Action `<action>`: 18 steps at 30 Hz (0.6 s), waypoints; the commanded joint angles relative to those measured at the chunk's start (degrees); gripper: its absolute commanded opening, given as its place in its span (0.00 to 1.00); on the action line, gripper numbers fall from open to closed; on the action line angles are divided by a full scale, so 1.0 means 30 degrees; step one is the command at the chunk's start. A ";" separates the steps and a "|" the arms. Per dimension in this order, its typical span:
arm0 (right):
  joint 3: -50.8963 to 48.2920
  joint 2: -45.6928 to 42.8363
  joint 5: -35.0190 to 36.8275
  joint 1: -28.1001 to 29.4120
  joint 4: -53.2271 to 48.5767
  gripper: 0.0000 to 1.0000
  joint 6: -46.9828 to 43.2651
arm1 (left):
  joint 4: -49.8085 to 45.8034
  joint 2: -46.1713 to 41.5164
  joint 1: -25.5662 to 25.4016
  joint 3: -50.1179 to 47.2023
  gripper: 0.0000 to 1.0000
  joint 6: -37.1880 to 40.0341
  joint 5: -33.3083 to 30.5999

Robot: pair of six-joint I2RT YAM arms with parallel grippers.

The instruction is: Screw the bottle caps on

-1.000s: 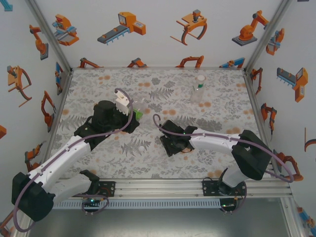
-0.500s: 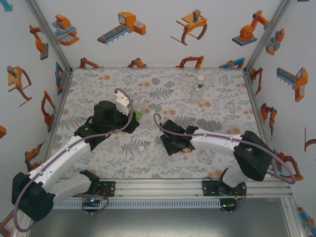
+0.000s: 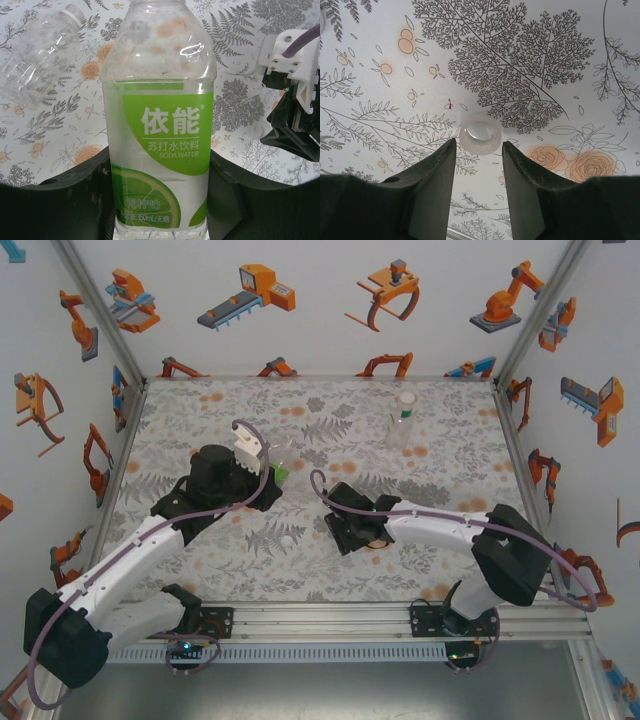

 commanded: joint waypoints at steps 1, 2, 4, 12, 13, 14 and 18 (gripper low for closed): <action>0.0330 0.0252 -0.0106 0.0085 0.0012 0.42 -0.0225 | 0.0394 -0.0110 0.0097 -0.0187 0.00 -0.0309 -0.0047; 0.0361 0.0253 -0.0093 0.0100 -0.0015 0.42 -0.0227 | 0.0379 -0.0114 0.0097 -0.0181 0.00 -0.0289 -0.0047; 0.0304 0.0167 -0.0050 0.0100 0.0019 0.41 -0.0229 | 0.0418 -0.0041 0.0113 -0.0204 0.00 -0.0317 -0.0047; 0.0076 -0.0381 0.0014 0.0124 0.0294 0.44 -0.0344 | 0.0528 0.0079 0.0114 -0.0176 0.00 -0.0422 -0.0007; 0.0034 -0.0412 -0.0019 0.0158 0.0341 0.43 -0.0359 | 0.0537 0.0107 0.0098 -0.0176 0.00 -0.0427 -0.0007; 0.0024 -0.0449 -0.0019 0.0159 0.0381 0.42 -0.0371 | 0.0558 0.0104 0.0101 -0.0148 0.00 -0.0413 0.0012; 0.0060 -0.0440 0.0010 0.0245 0.0374 0.40 -0.0443 | 0.0575 0.0136 0.0097 -0.0118 0.00 -0.0422 0.0041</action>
